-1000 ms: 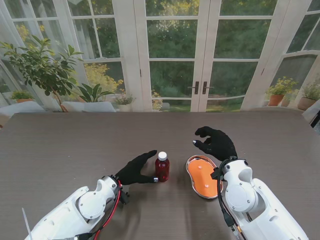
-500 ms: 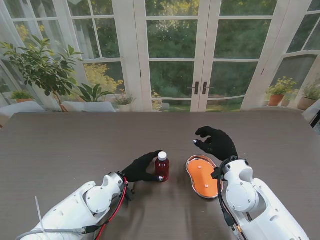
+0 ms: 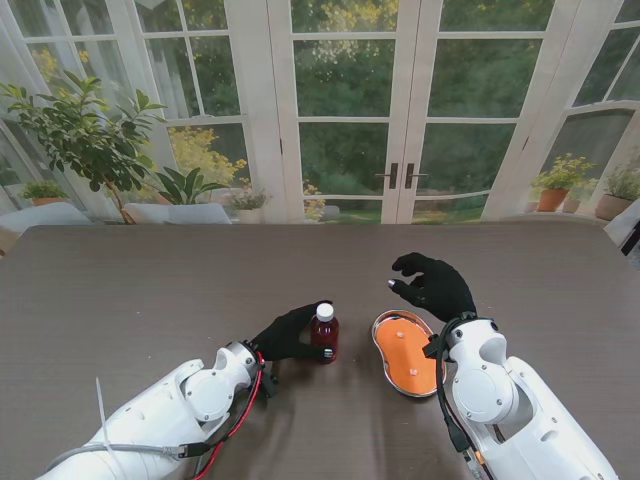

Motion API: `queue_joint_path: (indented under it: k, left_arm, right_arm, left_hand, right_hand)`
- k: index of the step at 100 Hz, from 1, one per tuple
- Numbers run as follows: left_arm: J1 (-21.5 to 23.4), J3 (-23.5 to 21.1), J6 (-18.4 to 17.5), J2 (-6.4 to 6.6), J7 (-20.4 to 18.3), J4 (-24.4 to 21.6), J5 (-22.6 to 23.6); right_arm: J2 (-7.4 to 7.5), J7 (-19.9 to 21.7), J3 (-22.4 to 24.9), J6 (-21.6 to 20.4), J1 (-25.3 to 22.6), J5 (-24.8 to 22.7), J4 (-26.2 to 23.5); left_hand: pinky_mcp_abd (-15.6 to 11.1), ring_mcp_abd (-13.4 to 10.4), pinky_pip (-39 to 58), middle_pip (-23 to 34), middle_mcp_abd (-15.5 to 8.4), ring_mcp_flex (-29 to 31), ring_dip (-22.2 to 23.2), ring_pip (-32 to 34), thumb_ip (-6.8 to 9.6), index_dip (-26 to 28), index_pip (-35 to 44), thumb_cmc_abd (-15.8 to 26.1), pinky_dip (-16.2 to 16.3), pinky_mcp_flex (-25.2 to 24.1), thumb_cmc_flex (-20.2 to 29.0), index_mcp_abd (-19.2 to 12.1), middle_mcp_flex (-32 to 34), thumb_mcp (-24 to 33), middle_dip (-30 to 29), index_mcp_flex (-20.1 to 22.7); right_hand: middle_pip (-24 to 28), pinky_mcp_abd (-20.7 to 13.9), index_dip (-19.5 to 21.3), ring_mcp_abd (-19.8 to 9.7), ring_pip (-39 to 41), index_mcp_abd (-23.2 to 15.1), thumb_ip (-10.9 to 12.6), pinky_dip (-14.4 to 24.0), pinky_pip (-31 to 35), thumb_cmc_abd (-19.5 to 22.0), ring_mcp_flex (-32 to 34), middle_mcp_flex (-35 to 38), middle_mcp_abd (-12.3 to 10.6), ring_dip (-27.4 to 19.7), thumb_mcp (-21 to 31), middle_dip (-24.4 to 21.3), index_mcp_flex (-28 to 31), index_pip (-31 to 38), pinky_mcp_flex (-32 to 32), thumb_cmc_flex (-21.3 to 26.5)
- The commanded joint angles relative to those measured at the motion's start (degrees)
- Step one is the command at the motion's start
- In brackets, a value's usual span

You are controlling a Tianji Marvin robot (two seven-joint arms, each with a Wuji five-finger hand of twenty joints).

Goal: Collect the cotton balls from the tray into a sample bottle

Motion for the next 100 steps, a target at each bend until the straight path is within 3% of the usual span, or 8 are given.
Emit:
queue_joint_path:
  k: [1,33,44,46,57,75,100]
  left_arm:
    - [-0.4,0.3,-0.4,-1.00,-0.6,0.3,-0.3]
    - [-1.2,1.3,-2.9,-3.52,3.6,4.4,-1.1]
    - [-1.3,1.4,-3.9,-4.48,5.1,5.7,-1.5]
    - [-1.3,1.5,-4.0,-4.58,5.3,5.8,-1.5]
    - [-1.4,1.7,-4.7,-5.25,6.5,6.9,-1.6]
    - [-1.1,1.6,-5.1,-6.15,7.8,7.6,-2.5]
    - [-0.6,0.5,-6.0,-7.77,13.7,8.1,-1.4]
  right_arm:
    - [-0.25,0.7,0.0,-0.2,-0.2,0.1,0.0]
    - [-0.29,0.7,0.1,-0.3,-0.1,0.4,0.3]
    - [-0.31,0.6,0.1,-0.4,0.0,0.4,0.4]
    - [-0.31,0.6,0.1,-0.4,0.0,0.5,0.4]
    - [-0.33,0.6,0.1,-0.5,0.0,0.5,0.4]
    - [-0.35,0.6,0.1,-0.5,0.0,0.7,0.5]
    - [-0.37,0.6,0.1,-0.5,0.1,0.8,0.6]
  left_hand:
    - [-0.6,0.4,0.7,0.5,-0.2,2.1,0.9,1.1,-0.81,0.3,0.5,-1.4,1.0,1.0,-0.3,1.3,1.6,1.8,0.9,0.9]
    - [-0.7,1.1,3.9,1.8,-0.4,5.0,2.3,6.1,-0.19,0.4,1.8,-1.9,2.4,4.9,1.9,1.2,6.2,5.2,1.9,5.8]
    - [-1.2,1.3,16.9,2.4,-0.5,6.1,1.7,8.0,-0.34,0.2,2.5,-2.4,2.8,1.0,2.2,1.0,8.1,6.8,1.9,7.9]
    - [-1.4,1.3,23.3,2.6,-0.6,6.5,1.5,8.4,-0.39,0.2,2.7,-2.7,-0.2,-0.8,2.4,0.8,8.7,7.3,1.9,8.6]
    - [-1.7,1.2,32.9,3.1,-0.9,8.2,1.4,9.5,-0.16,0.5,3.6,-2.7,-0.9,-2.8,3.2,0.5,10.8,8.8,1.8,10.8]
    - [-0.1,2.4,36.8,3.9,-0.3,11.7,1.1,11.3,0.40,0.9,5.2,-3.5,-0.4,-0.7,5.7,1.5,15.1,12.5,1.4,14.7]
    - [3.3,3.1,43.3,6.3,-1.5,19.7,1.2,14.6,0.63,2.8,9.8,-4.1,2.0,4.5,8.7,-0.9,24.4,15.7,1.7,22.4]
  right_hand:
    - [-0.7,1.3,-0.8,0.8,0.0,-0.2,1.5,-0.8,0.3,0.5,0.2,0.9,0.4,0.0,-0.4,0.5,0.8,-0.4,-0.4,-1.7]
    - [-0.8,1.4,-0.8,1.0,0.1,-0.2,1.5,-0.8,0.3,0.6,0.4,1.0,0.5,0.0,-0.3,0.5,0.7,-0.4,-0.3,-1.6]
    - [-0.7,1.4,-0.8,0.9,0.1,-0.2,1.5,-0.8,0.4,0.6,0.4,1.0,0.5,0.0,-0.3,0.5,0.7,-0.4,-0.3,-1.6]
    - [-0.8,1.4,-0.8,1.0,0.1,-0.2,1.5,-0.8,0.4,0.7,0.4,1.0,0.4,0.0,-0.3,0.5,0.6,-0.4,-0.2,-1.6]
    - [-0.7,1.4,-0.8,0.8,0.1,-0.2,1.5,-0.8,0.4,0.7,0.4,1.1,0.5,0.0,-0.3,0.5,0.7,-0.4,-0.2,-1.6]
    - [-0.7,1.4,-0.8,0.9,0.1,-0.1,1.5,-0.8,0.4,0.7,0.5,1.1,0.5,0.1,-0.3,0.5,0.6,-0.4,-0.1,-1.5]
    - [-0.7,1.5,-0.8,1.0,0.2,-0.1,1.5,-0.8,0.5,0.8,0.6,1.1,0.5,0.1,-0.3,0.5,0.6,-0.3,-0.1,-1.5]
